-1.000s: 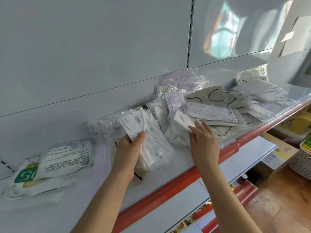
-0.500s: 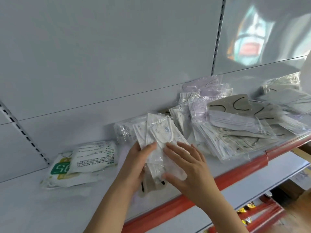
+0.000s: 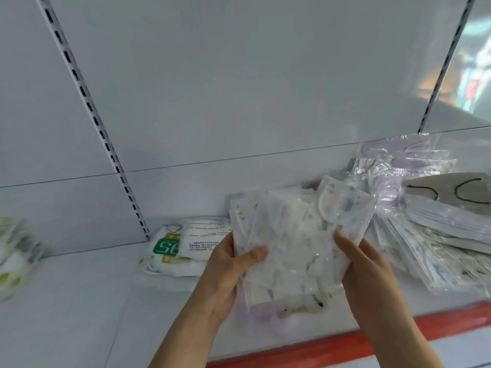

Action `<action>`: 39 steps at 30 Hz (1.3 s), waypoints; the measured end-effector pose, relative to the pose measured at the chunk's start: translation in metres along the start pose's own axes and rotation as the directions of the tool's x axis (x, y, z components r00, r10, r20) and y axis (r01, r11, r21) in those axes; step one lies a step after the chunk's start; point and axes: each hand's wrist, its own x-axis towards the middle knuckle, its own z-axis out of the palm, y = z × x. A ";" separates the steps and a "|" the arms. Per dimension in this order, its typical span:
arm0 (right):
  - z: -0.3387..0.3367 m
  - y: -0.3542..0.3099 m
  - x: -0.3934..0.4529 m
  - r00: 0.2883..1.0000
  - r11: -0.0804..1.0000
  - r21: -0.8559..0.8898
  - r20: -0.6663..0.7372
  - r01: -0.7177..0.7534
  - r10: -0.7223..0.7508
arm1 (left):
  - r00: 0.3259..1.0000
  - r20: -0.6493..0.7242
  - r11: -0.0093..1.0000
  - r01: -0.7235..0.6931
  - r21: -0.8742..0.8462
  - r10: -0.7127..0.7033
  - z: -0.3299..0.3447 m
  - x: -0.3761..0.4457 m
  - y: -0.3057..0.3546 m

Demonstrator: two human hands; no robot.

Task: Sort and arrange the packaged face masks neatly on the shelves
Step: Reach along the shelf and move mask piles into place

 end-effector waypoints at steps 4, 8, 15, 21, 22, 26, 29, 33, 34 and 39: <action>0.041 0.019 -0.001 0.999 0.977 -0.212 0.048 -0.006 0.017 | 0.996 -0.075 0.998 0.055 -0.007 -0.056 -0.024 -0.016 0.004; 0.078 0.045 -0.006 0.984 0.809 -0.563 0.047 0.167 -0.171 | 0.973 -0.182 0.989 0.136 -0.060 -0.145 -0.061 -0.032 0.010; 0.144 0.045 -0.021 0.839 0.741 -0.456 0.022 0.492 -0.544 | 0.947 -0.299 0.993 0.114 -0.040 -0.121 -0.131 -0.056 0.034; 0.201 0.074 -0.018 0.632 0.525 -0.425 0.709 0.737 -0.313 | 0.928 -0.333 0.979 0.116 -0.169 -0.167 -0.188 -0.067 0.055; 0.205 0.083 -0.017 0.621 0.516 -0.435 0.736 0.738 -0.268 | 0.933 -0.315 0.972 0.110 -0.210 -0.173 -0.197 -0.069 0.060; 0.218 0.109 -0.020 0.593 0.391 -0.517 0.799 0.761 -0.098 | 0.935 -0.283 0.958 0.141 -0.250 -0.212 -0.233 -0.077 0.072; 0.225 0.114 -0.024 0.598 0.362 -0.525 0.791 0.770 -0.126 | 0.919 -0.342 0.973 0.138 -0.184 -0.195 -0.265 -0.074 0.068; 0.242 0.103 -0.021 0.852 0.611 -0.606 0.456 0.509 -0.257 | 0.856 -0.515 0.997 0.004 -0.076 -0.043 -0.302 -0.071 0.073; 0.249 0.104 -0.019 0.875 0.661 -0.587 0.413 0.467 -0.252 | 0.842 -0.540 1.000 -0.016 -0.015 0.005 -0.308 -0.072 0.076; 0.306 0.157 -0.042 0.895 0.602 -0.699 0.443 0.386 -0.059 | 0.886 -0.456 0.995 -0.049 0.084 0.081 -0.322 -0.081 0.079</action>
